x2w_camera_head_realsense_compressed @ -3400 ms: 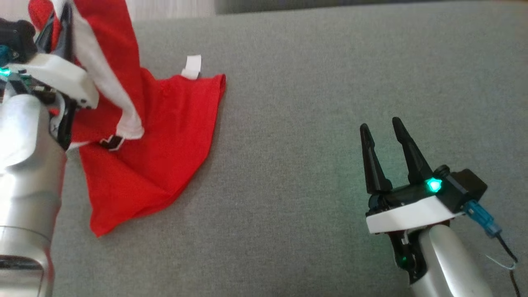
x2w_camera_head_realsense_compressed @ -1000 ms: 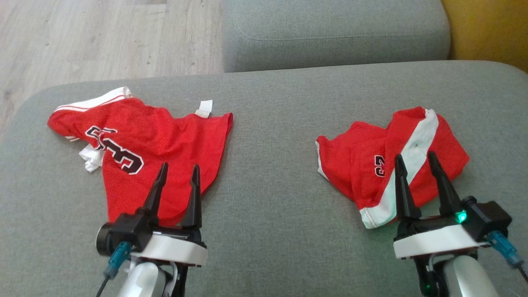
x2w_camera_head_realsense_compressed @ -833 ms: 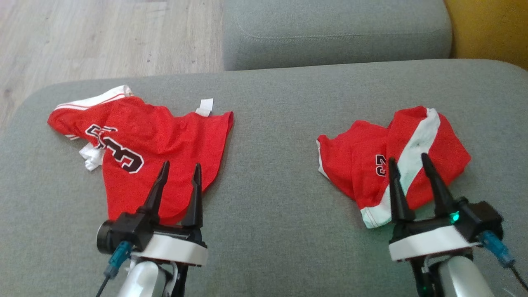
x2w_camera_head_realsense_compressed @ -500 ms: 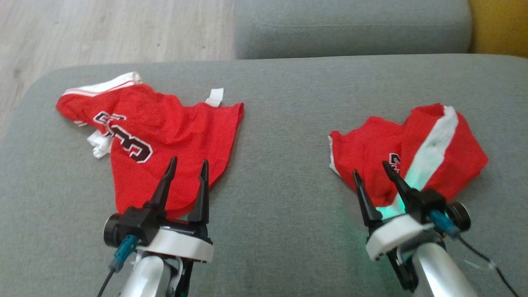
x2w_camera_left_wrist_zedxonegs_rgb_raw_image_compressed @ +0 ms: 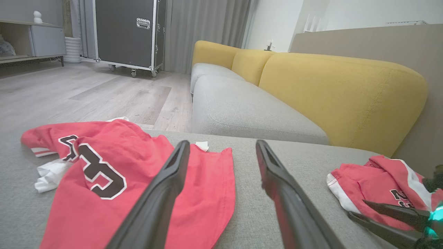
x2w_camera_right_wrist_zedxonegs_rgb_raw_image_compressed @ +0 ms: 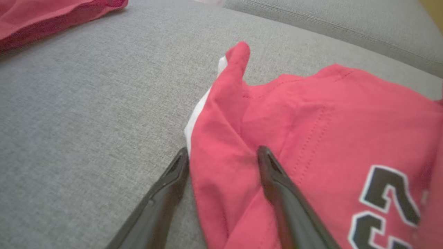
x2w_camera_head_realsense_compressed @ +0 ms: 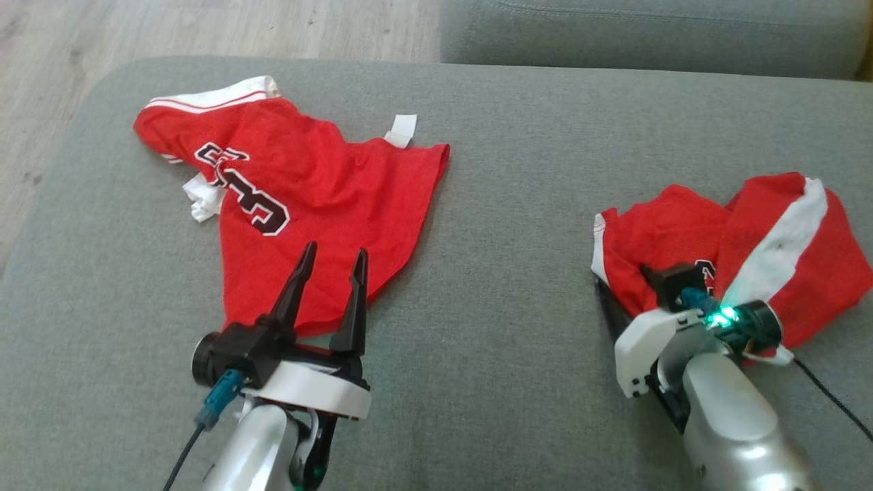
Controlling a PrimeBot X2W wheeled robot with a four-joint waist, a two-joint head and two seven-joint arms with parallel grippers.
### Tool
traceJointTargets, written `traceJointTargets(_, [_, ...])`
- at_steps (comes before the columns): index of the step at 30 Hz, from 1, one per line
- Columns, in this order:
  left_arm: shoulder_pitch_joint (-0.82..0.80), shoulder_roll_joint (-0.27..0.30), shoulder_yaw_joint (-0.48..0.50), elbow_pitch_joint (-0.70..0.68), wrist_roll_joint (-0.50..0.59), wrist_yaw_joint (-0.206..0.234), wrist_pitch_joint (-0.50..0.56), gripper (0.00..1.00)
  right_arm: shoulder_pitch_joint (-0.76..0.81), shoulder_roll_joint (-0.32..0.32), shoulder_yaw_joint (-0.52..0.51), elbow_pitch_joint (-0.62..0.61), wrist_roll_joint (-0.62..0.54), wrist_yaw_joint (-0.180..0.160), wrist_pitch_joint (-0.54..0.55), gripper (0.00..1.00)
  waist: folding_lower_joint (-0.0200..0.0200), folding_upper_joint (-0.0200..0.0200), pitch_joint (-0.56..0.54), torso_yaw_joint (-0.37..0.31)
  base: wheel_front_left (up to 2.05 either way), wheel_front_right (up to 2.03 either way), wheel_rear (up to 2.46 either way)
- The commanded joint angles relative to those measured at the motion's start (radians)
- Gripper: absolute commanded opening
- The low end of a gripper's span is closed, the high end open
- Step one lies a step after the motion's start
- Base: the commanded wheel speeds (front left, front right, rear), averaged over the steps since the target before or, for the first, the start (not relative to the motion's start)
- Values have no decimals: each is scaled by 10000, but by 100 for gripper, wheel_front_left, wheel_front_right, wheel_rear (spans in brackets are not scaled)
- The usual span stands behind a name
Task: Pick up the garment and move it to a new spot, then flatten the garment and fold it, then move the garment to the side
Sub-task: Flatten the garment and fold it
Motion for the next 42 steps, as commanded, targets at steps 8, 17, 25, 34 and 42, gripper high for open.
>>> traceJointTargets(8, [-342, 6, 305, -430, -126, 163, -82, 100, -857, -18, 915, 422, 880, 40, -667, 0, -1, 0, -147, -122, 0, 0, 0])
traceJointTargets(17, [-55, 6, 507, -428, -87, 133, -82, 100, -2197, -17, 3298, -1909, 4457, 40, -1633, 0, -1, 0, -669, -568, 0, 0, 0])
traceJointTargets(25, [297, 5, 707, -487, -115, 100, -82, 100, -2801, -17, 1765, -3730, 5105, 40, -1715, 0, -1, 0, -1090, -935, 0, 0, 0])
traceJointTargets(34, [272, 5, 466, -528, -48, 16, -82, 100, -1375, -1039, -259, -2112, 4293, 40, -1528, 0, -1, 0, -914, -1074, 0, 0, 0])
traceJointTargets(42, [33, 5, 420, -539, 17, -69, -82, 100, -1709, -1639, -2043, 385, 2893, 40, -1426, 100, -1, 0, -579, -1149, 0, 0, 0])
